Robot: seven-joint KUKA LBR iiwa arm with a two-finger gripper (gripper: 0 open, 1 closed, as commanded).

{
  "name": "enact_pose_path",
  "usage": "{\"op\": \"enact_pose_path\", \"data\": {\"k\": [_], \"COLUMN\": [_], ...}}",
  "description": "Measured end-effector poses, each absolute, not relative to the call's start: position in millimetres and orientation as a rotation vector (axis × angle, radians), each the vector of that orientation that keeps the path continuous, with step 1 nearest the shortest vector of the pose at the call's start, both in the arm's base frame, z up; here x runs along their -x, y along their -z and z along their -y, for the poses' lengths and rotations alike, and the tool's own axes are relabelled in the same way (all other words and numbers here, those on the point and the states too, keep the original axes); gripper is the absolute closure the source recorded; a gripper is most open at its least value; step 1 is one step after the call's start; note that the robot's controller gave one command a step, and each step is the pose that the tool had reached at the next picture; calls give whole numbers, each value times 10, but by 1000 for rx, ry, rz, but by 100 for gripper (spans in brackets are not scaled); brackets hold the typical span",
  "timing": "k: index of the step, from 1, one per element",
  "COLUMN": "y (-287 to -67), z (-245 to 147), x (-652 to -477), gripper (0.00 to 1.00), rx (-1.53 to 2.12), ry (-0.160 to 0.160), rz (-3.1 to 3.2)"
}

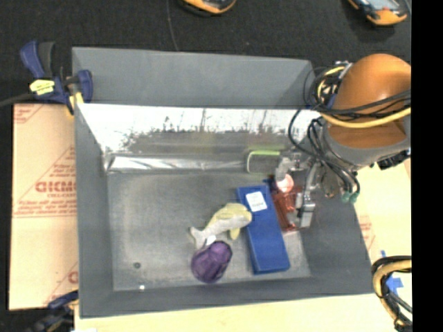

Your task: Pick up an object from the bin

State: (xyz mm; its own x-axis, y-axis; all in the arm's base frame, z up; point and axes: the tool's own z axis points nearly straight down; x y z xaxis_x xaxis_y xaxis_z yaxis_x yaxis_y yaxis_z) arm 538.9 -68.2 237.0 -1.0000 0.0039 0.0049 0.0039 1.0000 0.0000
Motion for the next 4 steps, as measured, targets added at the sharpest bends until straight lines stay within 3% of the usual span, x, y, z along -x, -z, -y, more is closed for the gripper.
{"op": "enact_pose_path", "data": {"k": [1,2,3,4], "y": [-2414,-1831,-1287,-1053], "z": [677,-19,-98,-216], "x": [-5402,-5536,-5656,-5408], "gripper": [0,0,0,0], "rx": [2,-75,-153,-334], "ry": [-2,-2,-6,-7], "rz": [3144,3147,3152,3139]}}
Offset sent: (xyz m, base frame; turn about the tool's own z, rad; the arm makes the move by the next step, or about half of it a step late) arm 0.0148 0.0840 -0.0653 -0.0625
